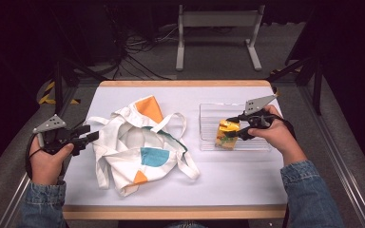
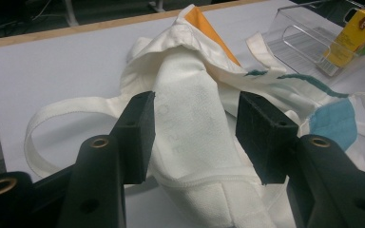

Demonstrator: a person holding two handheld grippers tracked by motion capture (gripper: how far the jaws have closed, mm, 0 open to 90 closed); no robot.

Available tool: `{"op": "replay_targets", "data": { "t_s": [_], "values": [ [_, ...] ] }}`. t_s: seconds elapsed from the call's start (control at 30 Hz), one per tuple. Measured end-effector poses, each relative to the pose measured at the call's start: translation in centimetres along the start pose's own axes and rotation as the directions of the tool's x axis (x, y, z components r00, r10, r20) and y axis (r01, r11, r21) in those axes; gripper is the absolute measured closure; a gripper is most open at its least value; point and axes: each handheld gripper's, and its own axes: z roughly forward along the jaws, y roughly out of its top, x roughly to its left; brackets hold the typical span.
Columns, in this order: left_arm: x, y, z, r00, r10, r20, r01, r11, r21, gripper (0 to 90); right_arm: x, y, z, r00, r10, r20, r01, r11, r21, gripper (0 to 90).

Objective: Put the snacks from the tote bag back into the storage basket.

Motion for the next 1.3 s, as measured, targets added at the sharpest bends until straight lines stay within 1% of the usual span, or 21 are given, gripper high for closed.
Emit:
{"op": "replay_targets", "data": {
  "t_s": [0.1,0.2,0.27,0.43,0.47,0.5,0.57,0.6,0.63,0.7,0.83,0.87,0.9,0.93,0.97,1.07,1.1,1.13,1.17,1.2,1.3],
  "values": [
    [0.0,-0.1,-0.1,1.0000,-0.005,-0.004,0.005,1.0000,-0.004,48.9,0.1,0.3,-0.3,0.9996,0.012,0.026,-0.012,1.000,-0.021,35.9],
    [0.0,-0.1,-0.2,1.0000,-0.006,-0.005,0.006,1.0000,-0.004,48.8,0.2,0.5,-0.6,0.9989,0.019,0.042,-0.017,0.999,-0.042,31.8],
    [0.0,-0.1,-0.2,1.0000,-0.005,-0.003,0.005,1.0000,-0.002,48.8,0.4,0.7,-1.0,0.9977,0.031,0.060,-0.026,0.997,-0.069,28.1],
    [-0.1,-0.2,-0.2,1.0000,-0.003,-0.004,0.003,1.0000,-0.001,48.5,1.2,1.3,-2.2,0.9933,0.057,0.100,-0.044,0.991,-0.125,24.1],
    [-0.1,-0.2,-0.2,1.0000,-0.003,-0.004,0.003,1.0000,-0.001,48.5,1.2,1.3,-2.2,0.9933,0.057,0.100,-0.044,0.991,-0.125,24.1],
    [-0.1,-0.2,-0.3,1.0000,0.000,-0.003,0.000,1.0000,-0.001,48.4,1.7,1.5,-3.0,0.9896,0.064,0.129,-0.045,0.988,-0.146,23.4],
    [-0.2,-0.2,-0.3,1.0000,0.001,0.003,-0.001,1.0000,-0.003,48.3,2.1,1.6,-3.7,0.9849,0.080,0.154,-0.054,0.985,-0.164,22.5],
    [-0.2,-0.2,-0.3,1.0000,0.000,0.002,0.000,1.0000,-0.006,48.3,2.1,1.6,-3.7,0.9849,0.080,0.154,-0.054,0.985,-0.164,22.5],
    [-0.3,-0.2,-0.4,1.0000,-0.001,0.004,0.001,1.0000,-0.005,48.3,2.4,1.7,-4.1,0.9826,0.090,0.163,-0.061,0.983,-0.172,22.1],
    [-0.3,-0.2,-0.4,1.0000,0.003,0.006,-0.002,1.0000,-0.003,48.2,2.9,1.7,-5.0,0.9757,0.127,0.178,-0.092,0.977,-0.192,21.8],
    [-0.5,-0.2,-0.4,1.0000,0.003,0.008,-0.003,1.0000,-0.005,47.9,3.8,1.4,-6.4,0.9612,0.166,0.220,-0.119,0.970,-0.211,20.6],
    [-0.5,-0.2,-0.4,1.0000,0.003,0.008,-0.003,1.0000,-0.005,47.8,3.8,1.4,-6.4,0.9612,0.166,0.220,-0.119,0.970,-0.211,20.6],
    [-0.5,-0.2,-0.5,0.9999,0.006,0.009,-0.006,1.0000,-0.007,47.7,4.2,1.2,-7.2,0.9532,0.172,0.249,-0.119,0.970,-0.213,20.5],
    [-0.5,-0.2,-0.5,0.9999,0.006,0.009,-0.006,1.0000,-0.007,47.7,4.2,1.2,-7.2,0.9532,0.172,0.249,-0.119,0.970,-0.213,20.5],
    [-0.5,-0.3,-0.6,1.0000,0.006,0.008,-0.006,1.0000,-0.003,47.6,4.7,1.0,-7.9,0.9469,0.174,0.270,-0.116,0.969,-0.216,20.4],
    [-0.5,-0.4,-0.8,1.0000,0.002,0.003,-0.002,1.0000,-0.004,47.5,5.3,0.7,-8.6,0.9384,0.188,0.290,-0.124,0.966,-0.226,19.8],
    [-0.5,-0.5,-0.8,1.0000,0.000,0.004,0.000,1.0000,-0.005,47.4,5.6,0.5,-8.9,0.9328,0.196,0.302,-0.130,0.965,-0.227,19.8],
    [-0.5,-0.5,-0.8,1.0000,0.000,0.004,0.000,1.0000,-0.005,47.3,5.6,0.5,-8.9,0.9328,0.196,0.302,-0.130,0.965,-0.227,19.8],
    [-0.5,-0.5,-0.9,1.0000,0.001,0.004,-0.001,1.0000,-0.004,47.3,6.0,0.0,-9.2,0.9281,0.206,0.310,-0.139,0.965,-0.222,19.3],
    [-0.6,-0.6,-0.9,1.0000,-0.001,0.002,0.001,1.0000,-0.005,47.3,6.0,0.0,-9.2,0.9281,0.206,0.310,-0.139,0.965,-0.222,19.3],
    [-0.6,-0.7,-1.1,1.0000,-0.008,0.005,0.008,0.9999,-0.007,47.3,6.5,-0.9,-9.7,0.9212,0.220,0.321,-0.151,0.962,-0.228,18.9]
  ]
}}
